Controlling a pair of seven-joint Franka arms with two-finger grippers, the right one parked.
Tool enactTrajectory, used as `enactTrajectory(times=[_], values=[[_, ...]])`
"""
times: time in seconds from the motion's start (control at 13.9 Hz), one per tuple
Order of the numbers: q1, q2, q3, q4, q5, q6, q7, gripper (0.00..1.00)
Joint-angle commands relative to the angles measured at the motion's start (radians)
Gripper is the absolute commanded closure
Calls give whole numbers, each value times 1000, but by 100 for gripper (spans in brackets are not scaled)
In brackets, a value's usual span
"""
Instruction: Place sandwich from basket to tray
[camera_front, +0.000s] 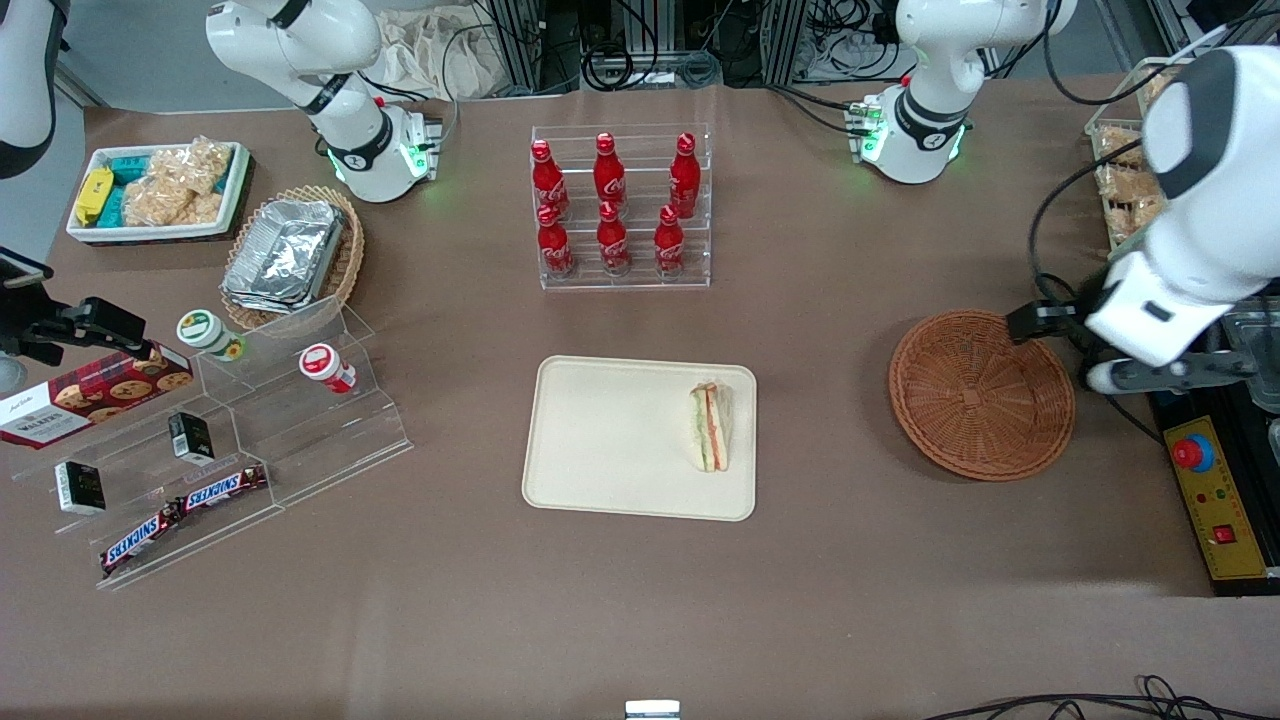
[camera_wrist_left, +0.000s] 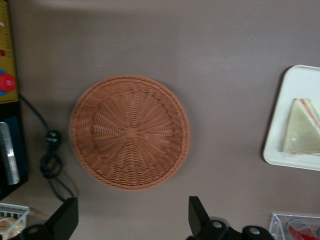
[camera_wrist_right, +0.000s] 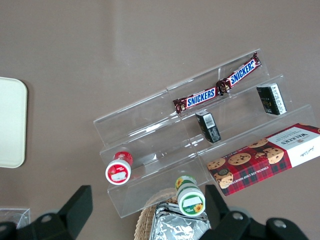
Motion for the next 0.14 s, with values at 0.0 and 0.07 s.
enactTrajectory(times=[0.0, 0.07], values=[[-24, 5, 23, 43, -10, -42, 1, 1], [-24, 29, 21, 80, -2, -71, 2, 1]])
